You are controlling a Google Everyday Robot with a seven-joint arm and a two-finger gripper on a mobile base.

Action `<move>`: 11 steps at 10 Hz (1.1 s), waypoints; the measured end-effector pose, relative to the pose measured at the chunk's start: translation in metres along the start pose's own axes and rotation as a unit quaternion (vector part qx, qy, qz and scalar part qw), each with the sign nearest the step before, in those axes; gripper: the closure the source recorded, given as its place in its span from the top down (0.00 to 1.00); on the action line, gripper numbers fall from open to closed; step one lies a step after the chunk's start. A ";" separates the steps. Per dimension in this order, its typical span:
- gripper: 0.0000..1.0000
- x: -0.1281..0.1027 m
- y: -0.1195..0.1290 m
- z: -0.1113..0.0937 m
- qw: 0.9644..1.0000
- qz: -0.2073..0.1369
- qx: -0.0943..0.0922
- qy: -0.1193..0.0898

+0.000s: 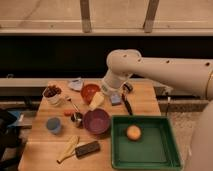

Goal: Stack cups on top of each other

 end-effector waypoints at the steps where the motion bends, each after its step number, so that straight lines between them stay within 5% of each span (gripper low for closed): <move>1: 0.80 0.001 -0.001 -0.001 1.000 0.001 0.001 0.000; 5: 0.80 -0.018 0.016 0.023 0.999 -0.045 0.001 0.014; 7: 0.80 -0.050 0.038 0.061 0.995 -0.090 -0.003 0.039; 11: 0.80 -0.069 0.060 0.122 0.986 -0.141 0.005 0.091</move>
